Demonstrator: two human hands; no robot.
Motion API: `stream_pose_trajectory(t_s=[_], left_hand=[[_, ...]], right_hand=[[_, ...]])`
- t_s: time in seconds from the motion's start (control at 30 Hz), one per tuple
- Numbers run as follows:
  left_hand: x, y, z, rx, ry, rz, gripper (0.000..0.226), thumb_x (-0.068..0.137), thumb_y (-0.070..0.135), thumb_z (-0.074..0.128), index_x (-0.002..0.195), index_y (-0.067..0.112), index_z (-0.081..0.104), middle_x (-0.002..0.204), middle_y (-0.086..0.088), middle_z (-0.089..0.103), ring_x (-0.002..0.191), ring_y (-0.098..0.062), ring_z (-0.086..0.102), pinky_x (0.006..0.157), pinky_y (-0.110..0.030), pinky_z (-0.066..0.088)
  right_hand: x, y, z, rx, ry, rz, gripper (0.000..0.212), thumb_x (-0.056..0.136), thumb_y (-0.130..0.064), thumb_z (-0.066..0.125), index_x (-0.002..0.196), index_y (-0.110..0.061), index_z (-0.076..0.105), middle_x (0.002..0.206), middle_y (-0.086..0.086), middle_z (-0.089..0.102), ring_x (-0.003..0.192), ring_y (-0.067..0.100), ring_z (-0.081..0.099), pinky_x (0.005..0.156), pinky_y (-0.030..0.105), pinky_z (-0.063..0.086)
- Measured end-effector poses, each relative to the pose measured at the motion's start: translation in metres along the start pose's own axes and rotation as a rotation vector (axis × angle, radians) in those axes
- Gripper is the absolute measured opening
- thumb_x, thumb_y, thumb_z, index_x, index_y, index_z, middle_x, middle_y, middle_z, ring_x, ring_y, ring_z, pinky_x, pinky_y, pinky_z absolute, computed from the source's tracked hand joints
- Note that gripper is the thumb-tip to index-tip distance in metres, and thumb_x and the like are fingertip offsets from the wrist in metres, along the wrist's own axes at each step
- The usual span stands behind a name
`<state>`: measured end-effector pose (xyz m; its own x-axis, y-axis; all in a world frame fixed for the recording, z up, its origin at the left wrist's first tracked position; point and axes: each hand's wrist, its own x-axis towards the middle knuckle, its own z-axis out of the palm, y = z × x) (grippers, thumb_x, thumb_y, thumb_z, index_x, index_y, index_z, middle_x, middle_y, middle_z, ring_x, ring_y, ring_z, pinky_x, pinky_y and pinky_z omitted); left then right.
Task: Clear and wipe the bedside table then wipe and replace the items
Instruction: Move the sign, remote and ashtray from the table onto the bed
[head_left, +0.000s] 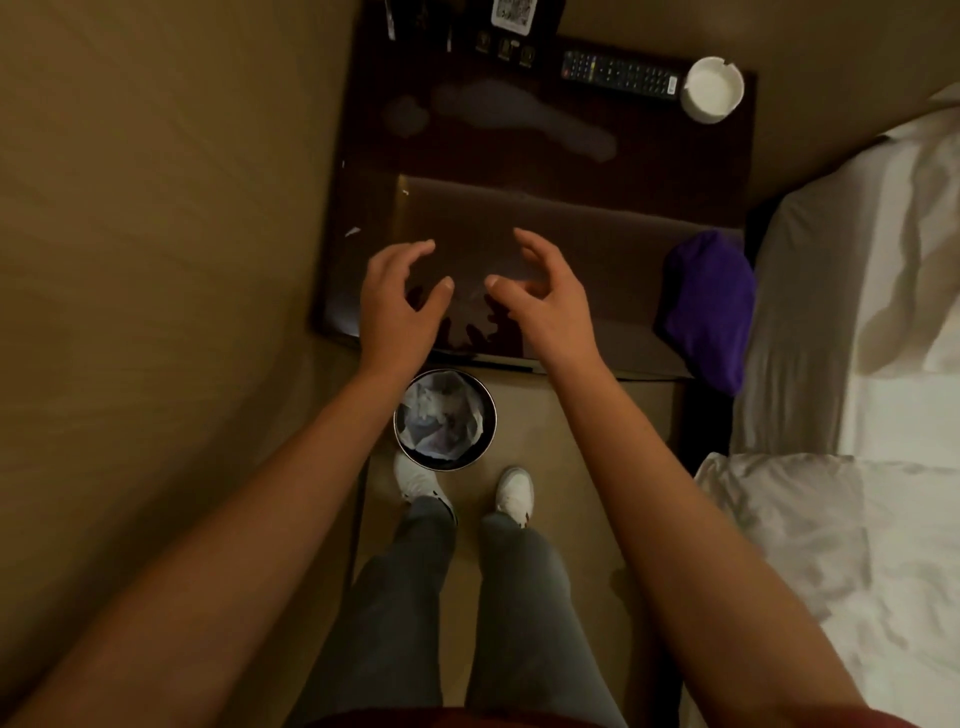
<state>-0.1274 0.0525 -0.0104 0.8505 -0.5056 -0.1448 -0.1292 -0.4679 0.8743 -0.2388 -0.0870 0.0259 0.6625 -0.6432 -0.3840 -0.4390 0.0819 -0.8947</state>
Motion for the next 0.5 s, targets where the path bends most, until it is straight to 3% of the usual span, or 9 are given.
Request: stream_pose_trajectory(t_s=[0.23, 0.5], left_hand=[[0.023, 0.015, 0.001, 0.02, -0.006, 0.017, 0.039, 0.092, 0.027, 0.07, 0.13, 0.031, 0.062, 0.138, 0.007, 0.05, 0.126, -0.012, 0.052, 0.106, -0.043, 0.049], [0.046, 0.014, 0.009, 0.023, 0.065, -0.013, 0.039, 0.092, 0.025, 0.071, 0.129, 0.033, 0.061, 0.132, 0.014, 0.046, 0.125, -0.011, 0.052, 0.105, -0.042, 0.05]], right_hand=[[0.017, -0.005, -0.005, 0.017, 0.027, 0.002, 0.06, 0.086, -0.033, 0.078, 0.141, -0.037, 0.054, 0.139, -0.003, 0.052, 0.108, 0.02, 0.068, 0.089, 0.04, 0.062], [0.057, -0.005, -0.013, -0.018, -0.059, 0.031, 0.059, 0.087, -0.032, 0.079, 0.14, -0.037, 0.055, 0.141, -0.005, 0.052, 0.104, 0.015, 0.069, 0.092, 0.046, 0.061]])
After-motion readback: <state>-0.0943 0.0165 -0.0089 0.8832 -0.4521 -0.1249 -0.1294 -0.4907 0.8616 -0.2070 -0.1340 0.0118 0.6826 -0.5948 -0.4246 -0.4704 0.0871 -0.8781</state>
